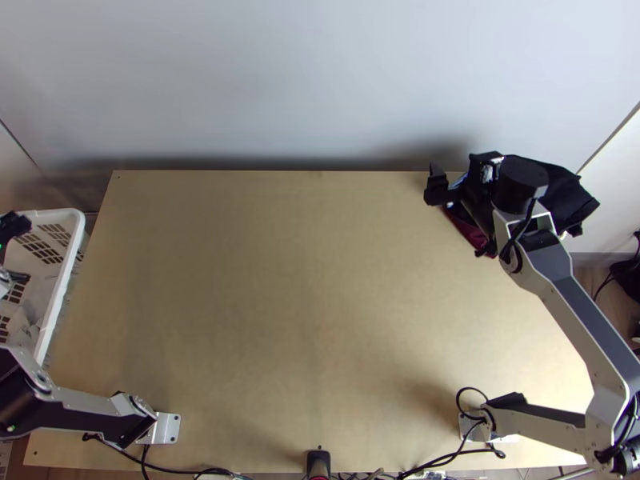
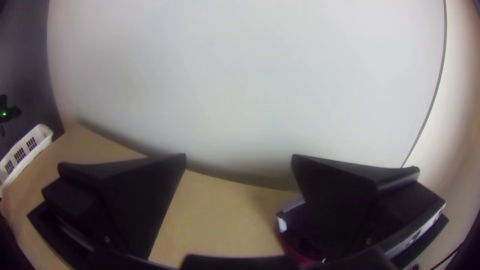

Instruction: Fold the t-shirt

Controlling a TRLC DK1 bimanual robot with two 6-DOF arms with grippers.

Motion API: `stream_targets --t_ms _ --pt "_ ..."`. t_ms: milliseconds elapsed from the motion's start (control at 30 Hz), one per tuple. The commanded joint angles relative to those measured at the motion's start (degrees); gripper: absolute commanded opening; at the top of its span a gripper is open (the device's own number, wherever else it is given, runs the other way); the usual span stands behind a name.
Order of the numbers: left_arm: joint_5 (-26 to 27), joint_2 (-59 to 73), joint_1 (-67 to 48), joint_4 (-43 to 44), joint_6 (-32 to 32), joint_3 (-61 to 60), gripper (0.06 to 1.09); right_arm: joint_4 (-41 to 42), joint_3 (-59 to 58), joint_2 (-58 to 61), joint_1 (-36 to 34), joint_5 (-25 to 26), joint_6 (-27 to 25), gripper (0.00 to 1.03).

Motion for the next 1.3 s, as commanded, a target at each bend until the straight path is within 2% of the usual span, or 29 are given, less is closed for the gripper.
stream_targets --t_ms 0,333,967,1267 --pt "0.4 7.1 6.9 3.1 1.8 -0.8 1.03 -1.4 -3.9 -4.1 0.5 0.7 -0.6 0.98" --pt "0.4 21.8 13.6 10.0 0.3 3.9 1.03 -3.9 -7.0 -7.7 2.1 1.7 -1.0 0.98" --pt "-1.1 51.1 17.5 8.3 1.5 25.2 1.03 -9.9 -9.6 -12.1 6.0 5.9 -4.7 0.98" --pt "-4.1 62.7 19.3 7.1 3.9 32.0 1.03 -11.3 -9.4 -12.8 7.4 8.5 -5.5 0.98"
